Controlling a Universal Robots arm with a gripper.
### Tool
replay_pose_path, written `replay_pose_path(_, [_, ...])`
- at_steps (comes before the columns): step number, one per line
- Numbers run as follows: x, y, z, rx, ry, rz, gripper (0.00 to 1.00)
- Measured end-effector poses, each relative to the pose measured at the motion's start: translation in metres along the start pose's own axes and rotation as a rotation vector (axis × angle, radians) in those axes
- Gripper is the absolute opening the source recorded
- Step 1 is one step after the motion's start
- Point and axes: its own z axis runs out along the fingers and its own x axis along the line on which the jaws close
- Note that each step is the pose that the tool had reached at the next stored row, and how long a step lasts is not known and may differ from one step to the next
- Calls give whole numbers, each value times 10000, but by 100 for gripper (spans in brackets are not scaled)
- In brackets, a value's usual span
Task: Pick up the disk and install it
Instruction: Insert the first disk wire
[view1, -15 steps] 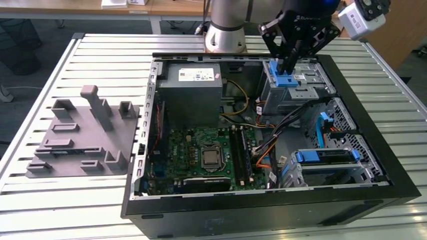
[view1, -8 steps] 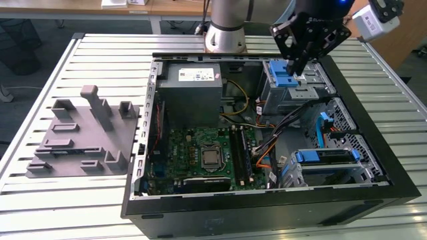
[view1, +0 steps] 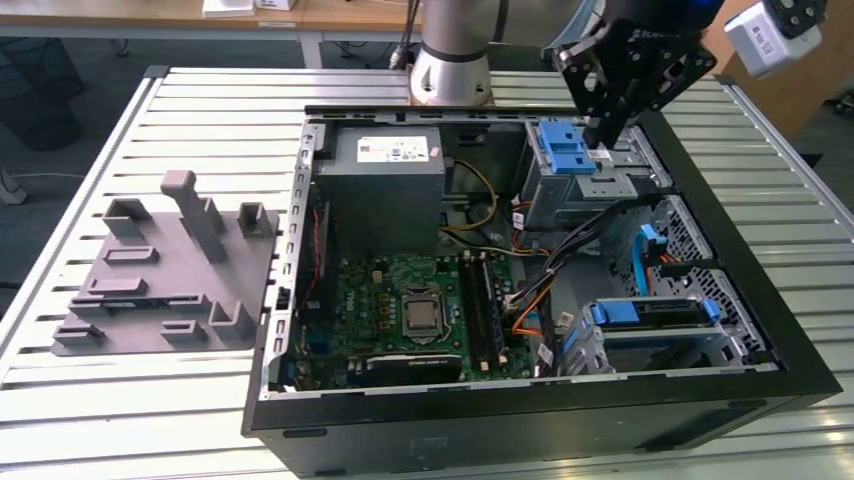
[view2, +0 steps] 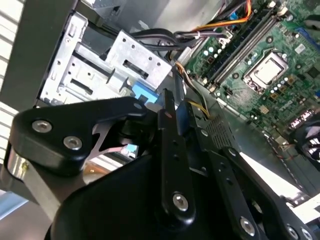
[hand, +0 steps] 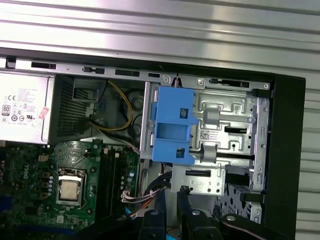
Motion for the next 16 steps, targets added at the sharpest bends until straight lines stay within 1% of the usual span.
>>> replay_pose_path(3, [-3, 1, -90, 5, -1, -2, 24])
replay_pose_path(4, [-4, 1, -96, 5, 0, -2, 24])
replay_pose_path(8, [-4, -3, -92, 5, -3, -3, 24])
replay_pose_path(11, [-3, -12, -63, 28, 4, -123, 24])
replay_pose_path(16, [-2, -14, -11, 10, 39, -960, 24])
